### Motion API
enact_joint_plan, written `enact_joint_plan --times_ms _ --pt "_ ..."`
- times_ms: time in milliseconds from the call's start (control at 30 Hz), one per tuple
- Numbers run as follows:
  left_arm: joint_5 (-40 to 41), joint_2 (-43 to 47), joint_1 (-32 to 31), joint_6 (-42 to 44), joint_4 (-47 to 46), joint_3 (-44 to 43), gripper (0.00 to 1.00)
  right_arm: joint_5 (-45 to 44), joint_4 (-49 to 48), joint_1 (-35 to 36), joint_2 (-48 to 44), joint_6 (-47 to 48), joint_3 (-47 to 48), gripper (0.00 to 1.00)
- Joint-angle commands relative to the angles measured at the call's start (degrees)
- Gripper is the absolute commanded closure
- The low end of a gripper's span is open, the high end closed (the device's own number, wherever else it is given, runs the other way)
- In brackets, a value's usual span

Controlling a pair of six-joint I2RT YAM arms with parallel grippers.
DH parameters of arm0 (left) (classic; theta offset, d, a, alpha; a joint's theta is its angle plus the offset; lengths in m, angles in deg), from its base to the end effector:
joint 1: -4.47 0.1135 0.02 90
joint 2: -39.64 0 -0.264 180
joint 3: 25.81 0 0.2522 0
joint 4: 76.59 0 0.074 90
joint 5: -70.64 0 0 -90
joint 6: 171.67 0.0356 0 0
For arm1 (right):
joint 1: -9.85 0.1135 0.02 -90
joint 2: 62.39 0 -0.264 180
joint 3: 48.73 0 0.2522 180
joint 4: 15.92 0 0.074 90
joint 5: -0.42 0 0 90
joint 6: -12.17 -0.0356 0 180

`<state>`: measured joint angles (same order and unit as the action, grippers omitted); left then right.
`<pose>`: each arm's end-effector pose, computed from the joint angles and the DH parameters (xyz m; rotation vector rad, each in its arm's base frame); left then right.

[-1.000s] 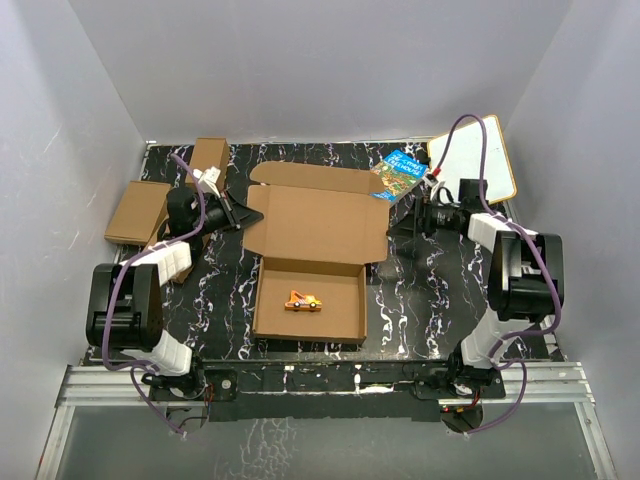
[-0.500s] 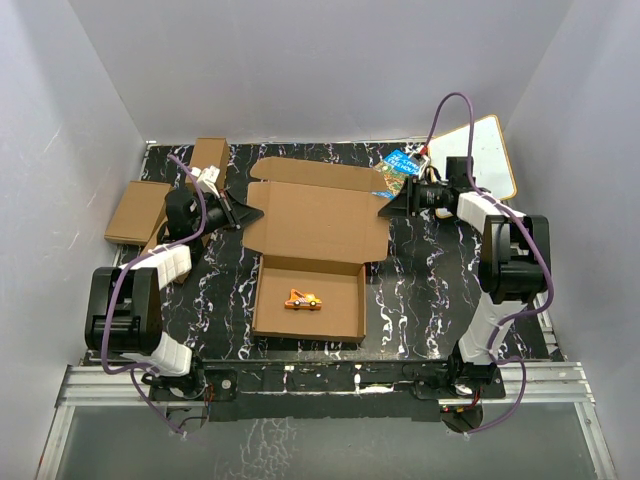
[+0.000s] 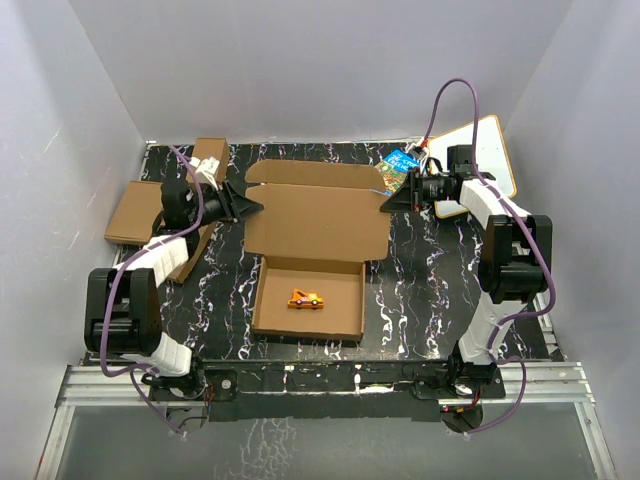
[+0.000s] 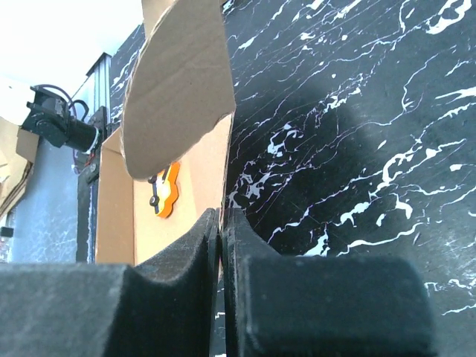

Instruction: Fold the paper box

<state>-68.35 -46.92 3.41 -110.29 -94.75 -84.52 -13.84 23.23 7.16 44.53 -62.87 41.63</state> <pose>0.3226 -0.0328 0.2428 0.2287 1.7986 -1.1110 0.3864 0.0164 0.2258 -0.6848 1.9205 1.4297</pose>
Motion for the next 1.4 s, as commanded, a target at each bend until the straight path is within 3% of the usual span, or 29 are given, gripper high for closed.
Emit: enact_joint_plan --times_ms 0,200,300,400,533,700,833,1000,1200,1367 --pt "-5.3 2.7 1.4 1.9 2.2 -3.7 0.66 0.0 8.0 -0.3 -0.8 11.6 4.8 0.92" --pt "-7.9 1.2 1.5 3.3 5.7 -6.7 0.70 -0.9 10.4 -0.3 -0.9 13.9 6.2 0.92" --pt "-7.8 1.1 1.5 4.5 7.2 -7.4 0.80 -1.5 11.9 -0.2 -0.8 15.2 7.1 0.92" --pt "-7.7 1.2 1.3 4.3 6.8 -7.4 0.98 -2.3 13.2 -0.2 -1.0 16.4 8.4 0.92" --pt "-3.8 3.1 -0.3 4.9 6.0 -7.0 1.00 -4.1 12.8 0.4 -1.9 15.6 11.1 0.92" --pt "12.0 7.0 -6.8 6.5 4.3 -6.4 1.00 -10.0 2.7 2.2 -4.3 6.3 12.8 0.92" --pt "27.7 7.9 -12.9 8.4 1.6 -6.3 1.00 -22.0 -12.2 6.8 -9.1 -5.0 8.5 0.92" --pt "45.0 5.7 -19.1 8.5 -2.3 -6.8 1.00 -39.6 -27.0 13.9 -13.3 -11.8 2.7 0.92" --pt "66.5 1.0 -27.5 12.5 -0.7 -11.8 1.00 -56.5 -31.4 23.2 -12.5 -16.4 3.0 0.92" --pt "77.0 -2.3 -32.3 15.7 -6.8 -12.4 1.00 -67.2 -38.8 28.4 -13.7 -16.9 -2.4 0.92"
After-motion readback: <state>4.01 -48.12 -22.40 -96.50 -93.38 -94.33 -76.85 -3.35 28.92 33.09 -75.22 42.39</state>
